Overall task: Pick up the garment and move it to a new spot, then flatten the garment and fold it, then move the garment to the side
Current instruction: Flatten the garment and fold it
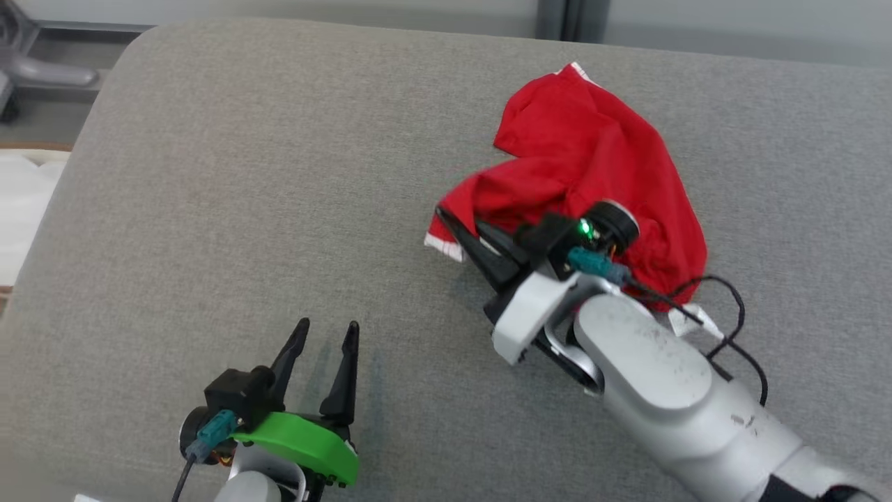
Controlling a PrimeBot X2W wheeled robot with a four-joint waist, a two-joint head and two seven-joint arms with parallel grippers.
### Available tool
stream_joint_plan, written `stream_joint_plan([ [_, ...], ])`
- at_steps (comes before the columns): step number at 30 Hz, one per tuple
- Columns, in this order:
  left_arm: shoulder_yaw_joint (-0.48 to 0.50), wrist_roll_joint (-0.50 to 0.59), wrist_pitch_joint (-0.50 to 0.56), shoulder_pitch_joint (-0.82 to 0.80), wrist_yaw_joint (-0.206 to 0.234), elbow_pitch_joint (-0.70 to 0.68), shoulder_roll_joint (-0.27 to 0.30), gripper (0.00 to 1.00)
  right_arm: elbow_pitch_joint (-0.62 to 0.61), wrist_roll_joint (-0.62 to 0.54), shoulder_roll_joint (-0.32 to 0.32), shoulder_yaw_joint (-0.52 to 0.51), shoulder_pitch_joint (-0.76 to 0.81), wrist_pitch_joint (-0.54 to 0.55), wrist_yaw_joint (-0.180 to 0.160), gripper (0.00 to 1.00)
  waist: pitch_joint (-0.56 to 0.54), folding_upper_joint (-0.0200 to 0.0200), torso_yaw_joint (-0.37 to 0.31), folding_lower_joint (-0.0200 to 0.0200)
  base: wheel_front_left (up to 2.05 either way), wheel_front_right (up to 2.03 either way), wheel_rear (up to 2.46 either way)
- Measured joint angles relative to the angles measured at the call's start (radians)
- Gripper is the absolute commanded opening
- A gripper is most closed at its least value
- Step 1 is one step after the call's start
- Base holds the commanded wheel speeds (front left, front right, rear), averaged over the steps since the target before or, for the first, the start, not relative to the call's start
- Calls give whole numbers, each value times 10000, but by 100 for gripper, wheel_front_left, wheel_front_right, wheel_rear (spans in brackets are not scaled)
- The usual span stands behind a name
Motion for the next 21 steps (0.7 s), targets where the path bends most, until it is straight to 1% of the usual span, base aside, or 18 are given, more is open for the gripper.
stream_joint_plan([
  [2,-282,-88,0,-129,0,107,-44,100,320,311,17,201,-887,0,0,0,13,0,305,0,0,0,0],
  [3,-384,-130,0,-163,0,182,-67,100,612,539,25,295,-1166,-2,0,25,15,0,437,0,0,0,0],
  [4,-493,-232,0,-171,0,293,-98,100,945,943,10,472,-1407,0,0,97,13,0,609,0,0,0,0],
  [5,-589,-286,2,-156,0,370,-111,100,1181,1300,-23,719,-1571,6,0,100,4,0,777,0,0,0,0],
  [6,-635,-303,0,-151,0,401,-121,100,1392,1636,-25,938,-1740,13,0,100,-11,0,945,0,0,0,0],
  [8,-623,-324,0,-92,0,441,-117,100,1333,2086,2,1009,-2027,12,0,100,-49,0,1209,0,0,0,0],
  [10,-510,-324,0,99,0,477,-102,100,1258,2199,13,995,-2201,10,0,100,-115,0,1411,0,0,0,0],
  [13,-236,-301,0,381,0,504,-50,100,1338,2056,23,775,-1823,12,0,100,-283,0,1514,0,0,0,0],
  [17,61,-150,0,528,0,408,-35,100,1392,1292,23,-339,-1120,12,0,100,-410,0,1302,0,0,0,0],
  [21,194,-42,0,514,0,278,-36,100,1421,86,10,-1791,-200,12,0,100,-504,0,823,0,0,0,0],
])
